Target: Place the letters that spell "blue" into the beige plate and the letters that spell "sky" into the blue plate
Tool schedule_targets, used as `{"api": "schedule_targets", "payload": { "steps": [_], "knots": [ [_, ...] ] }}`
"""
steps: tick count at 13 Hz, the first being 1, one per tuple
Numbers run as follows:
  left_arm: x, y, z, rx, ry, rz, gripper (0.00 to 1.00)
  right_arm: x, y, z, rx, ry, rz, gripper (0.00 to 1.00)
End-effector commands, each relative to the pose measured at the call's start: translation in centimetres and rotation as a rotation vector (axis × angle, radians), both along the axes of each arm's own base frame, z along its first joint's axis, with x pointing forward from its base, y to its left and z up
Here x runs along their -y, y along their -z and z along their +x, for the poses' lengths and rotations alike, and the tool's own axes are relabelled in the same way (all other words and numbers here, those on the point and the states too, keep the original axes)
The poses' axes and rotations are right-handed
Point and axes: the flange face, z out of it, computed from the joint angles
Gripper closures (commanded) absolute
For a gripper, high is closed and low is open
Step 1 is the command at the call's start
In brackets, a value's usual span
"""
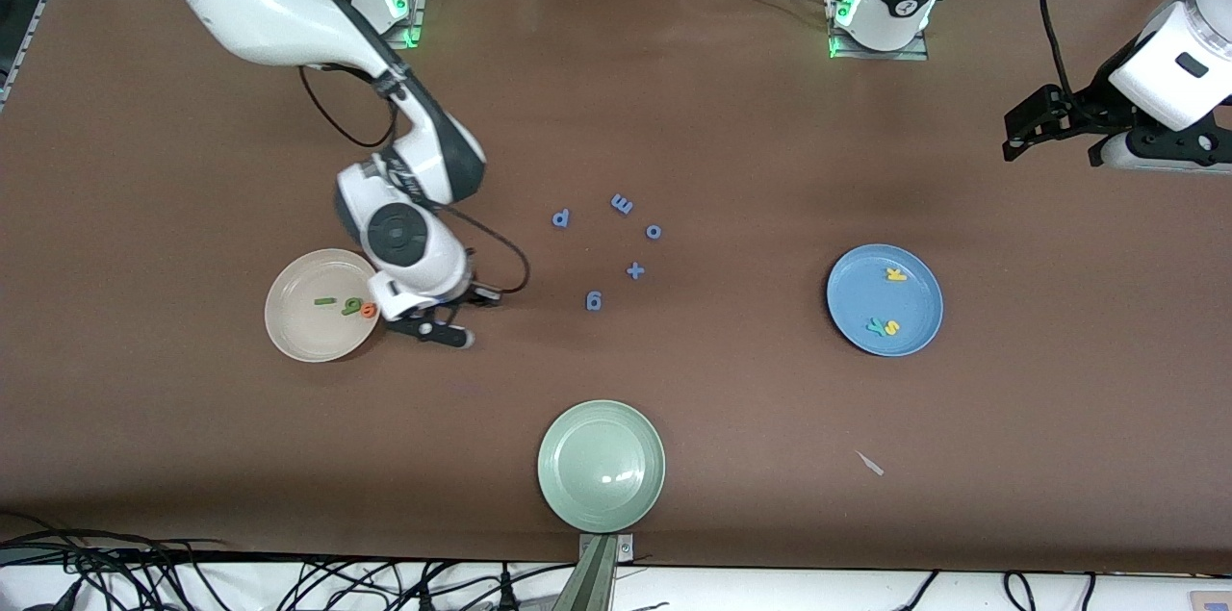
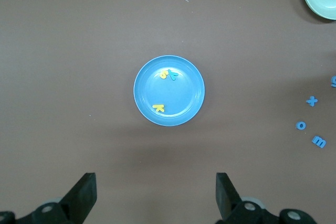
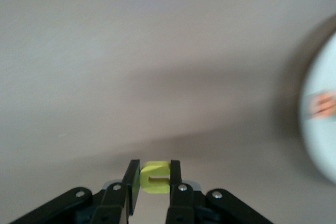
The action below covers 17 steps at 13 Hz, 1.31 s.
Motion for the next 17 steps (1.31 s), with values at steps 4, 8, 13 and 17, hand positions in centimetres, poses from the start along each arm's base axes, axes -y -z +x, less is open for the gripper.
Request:
{"api": "schedule_targets", "payload": {
  "steps": [4, 8, 13, 17],
  "knots": [
    [0.2, -0.7, 0.3, -0.002, 0.012, -0.015, 0.0, 14.6, -3.1, -1.0, -0.063, -0.221, -0.085, 0.95],
    [0.4, -0.7, 0.3, -0.002, 0.015, -0.017, 0.0, 17.4, -4.2, -3.5, -0.1, -0.188, -0.111, 0.14],
    [0.3, -0.7, 0.3, -0.002, 0.015, -0.015, 0.0, 17.3, -13.0, -3.8, -0.125, -0.099, -0.034, 0.0],
    [0.3, -0.7, 0.3, -0.002, 0.015, -0.015, 0.0, 17.0, -23.2, -4.2, -0.089, -0.071, 0.015, 0.0]
  ]
}}
